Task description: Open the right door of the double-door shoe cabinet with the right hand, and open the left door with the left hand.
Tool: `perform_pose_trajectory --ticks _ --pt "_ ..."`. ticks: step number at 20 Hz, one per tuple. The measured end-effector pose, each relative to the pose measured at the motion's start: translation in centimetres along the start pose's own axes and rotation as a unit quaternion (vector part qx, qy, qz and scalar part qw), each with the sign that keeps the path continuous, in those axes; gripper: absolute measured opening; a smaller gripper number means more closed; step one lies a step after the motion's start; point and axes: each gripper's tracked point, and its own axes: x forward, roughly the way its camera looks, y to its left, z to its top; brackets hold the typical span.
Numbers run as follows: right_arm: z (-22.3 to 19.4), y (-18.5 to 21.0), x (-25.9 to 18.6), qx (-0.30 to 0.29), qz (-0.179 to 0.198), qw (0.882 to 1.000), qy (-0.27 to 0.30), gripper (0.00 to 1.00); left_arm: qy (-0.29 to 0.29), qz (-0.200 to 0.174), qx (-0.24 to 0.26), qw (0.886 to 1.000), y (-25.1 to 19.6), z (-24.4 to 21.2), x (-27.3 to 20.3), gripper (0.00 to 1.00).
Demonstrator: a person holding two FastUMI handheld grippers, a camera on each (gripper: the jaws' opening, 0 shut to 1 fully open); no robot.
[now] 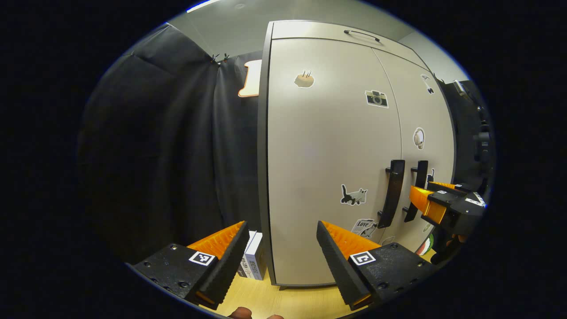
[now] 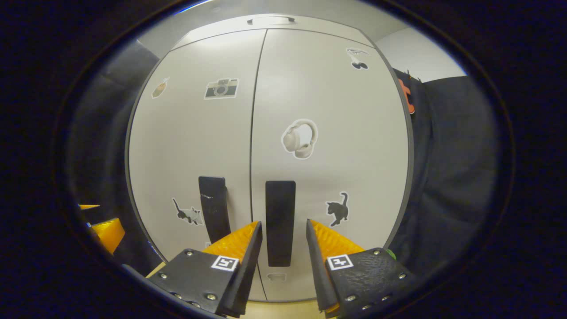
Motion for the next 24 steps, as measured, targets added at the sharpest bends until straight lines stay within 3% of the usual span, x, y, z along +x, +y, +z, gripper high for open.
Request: perform_pose_trajectory --ticks 1,2,4,5,6,10,11,17,21,24 --pt "0.0 0.2 0.0 0.001 0.001 1.000 0.000 0.57 0.000 0.001 0.001 1.000 0.1 0.0 0.2 0.95" --pt "-0.3 0.2 0.5 -0.005 -0.006 1.000 0.004 0.40 0.002 0.001 0.003 1.000 0.1 -0.1 0.3 0.95" --pt "-0.7 0.4 1.2 -0.016 -0.007 1.000 0.008 0.43 0.003 0.001 0.004 1.000 0.2 -0.1 0.6 0.95" --pt "-1.3 0.4 2.3 -0.001 -0.013 1.000 0.007 0.41 0.003 0.001 0.004 1.000 0.3 -0.2 0.8 0.95" --pt "-1.0 0.4 1.5 -0.003 -0.018 1.000 0.011 0.31 0.004 0.001 0.004 1.000 0.4 -0.2 0.8 0.95" --pt "-0.7 0.3 1.2 0.006 -0.027 1.000 0.010 0.31 0.009 0.001 0.003 1.000 0.6 -0.5 1.0 0.95" --pt "-0.6 0.3 0.9 0.007 -0.025 1.000 0.004 0.18 0.009 -0.002 0.002 1.000 0.5 -0.5 0.9 0.95" --pt "-0.9 0.3 0.7 0.004 -0.004 1.000 0.014 0.18 0.009 -0.018 0.004 1.000 -0.5 -0.6 0.2 0.95" --pt "-0.6 0.3 -0.1 0.004 0.043 0.999 0.011 0.22 0.015 -0.022 -0.003 1.000 -0.9 -1.0 -0.6 0.95" --pt "-0.7 0.1 -0.6 0.004 0.089 0.996 0.015 0.17 0.019 -0.026 -0.006 0.999 -1.3 -1.2 -1.3 0.95"
